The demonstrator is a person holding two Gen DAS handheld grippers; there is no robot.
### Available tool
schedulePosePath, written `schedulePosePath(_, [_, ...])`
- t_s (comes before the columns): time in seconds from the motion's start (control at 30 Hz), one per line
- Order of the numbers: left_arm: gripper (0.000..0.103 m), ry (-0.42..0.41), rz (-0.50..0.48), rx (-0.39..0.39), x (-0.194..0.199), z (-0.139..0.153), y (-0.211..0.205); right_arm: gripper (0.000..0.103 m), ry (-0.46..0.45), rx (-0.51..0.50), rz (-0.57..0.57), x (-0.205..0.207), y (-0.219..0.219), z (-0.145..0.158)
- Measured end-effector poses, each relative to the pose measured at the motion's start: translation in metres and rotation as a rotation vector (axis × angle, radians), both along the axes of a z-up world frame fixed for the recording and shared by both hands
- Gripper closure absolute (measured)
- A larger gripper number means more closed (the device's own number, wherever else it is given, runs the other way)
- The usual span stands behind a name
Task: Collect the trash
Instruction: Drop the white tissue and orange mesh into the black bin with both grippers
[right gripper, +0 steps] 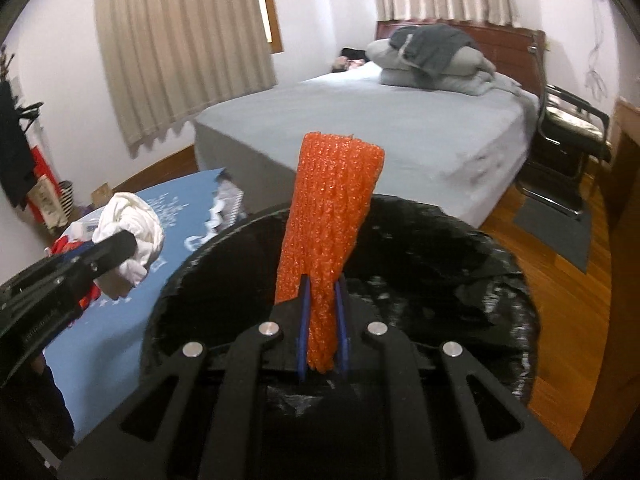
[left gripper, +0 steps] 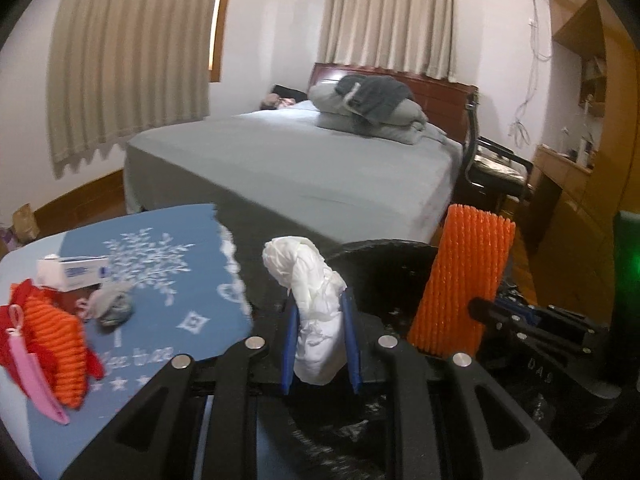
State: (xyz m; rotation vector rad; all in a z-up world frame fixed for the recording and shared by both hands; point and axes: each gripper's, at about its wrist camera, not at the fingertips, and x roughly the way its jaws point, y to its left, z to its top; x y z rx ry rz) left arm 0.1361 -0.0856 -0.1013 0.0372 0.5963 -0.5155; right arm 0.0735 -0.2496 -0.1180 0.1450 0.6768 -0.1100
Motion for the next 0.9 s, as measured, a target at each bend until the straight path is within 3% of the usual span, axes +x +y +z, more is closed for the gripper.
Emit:
schedulePosePath(0.03, [0.081,0.005,-0.01,-0.004,0.001,-0.001,-0.002,0.089,-0.001,-0.001,-0.012,-0.002,-0.004,-0.001])
schedulePosePath(0.1, [0.07,0.011,-0.026,-0.009,0.001,-0.003,-0.006,0.083,-0.001,-0.008,-0.035,-0.006,-0.011,-0.003])
schedulePosePath(0.13, [0.064,0.015,-0.032,-0.016,0.002,-0.003,-0.006,0.072,0.0,-0.01,-0.043,-0.006,-0.012,-0.002])
schedulePosePath(0.2, [0.042,0.011,-0.026,-0.02,0.002,-0.003,-0.006,0.055,-0.003,-0.02,-0.076,-0.006,-0.015,-0.001])
schedulePosePath(0.27, [0.037,0.001,-0.006,-0.02,0.001,-0.001,-0.001,0.046,-0.012,-0.025,-0.091,-0.003,-0.019,0.002])
schedulePosePath(0.43, [0.026,-0.039,0.093,0.009,0.001,0.003,0.029,0.011,-0.048,-0.047,-0.108,-0.003,-0.014,0.006])
schedulePosePath(0.9, [0.022,-0.105,0.486,0.116,-0.003,0.0,0.172,0.007,-0.109,-0.025,0.114,0.02,0.078,0.018])
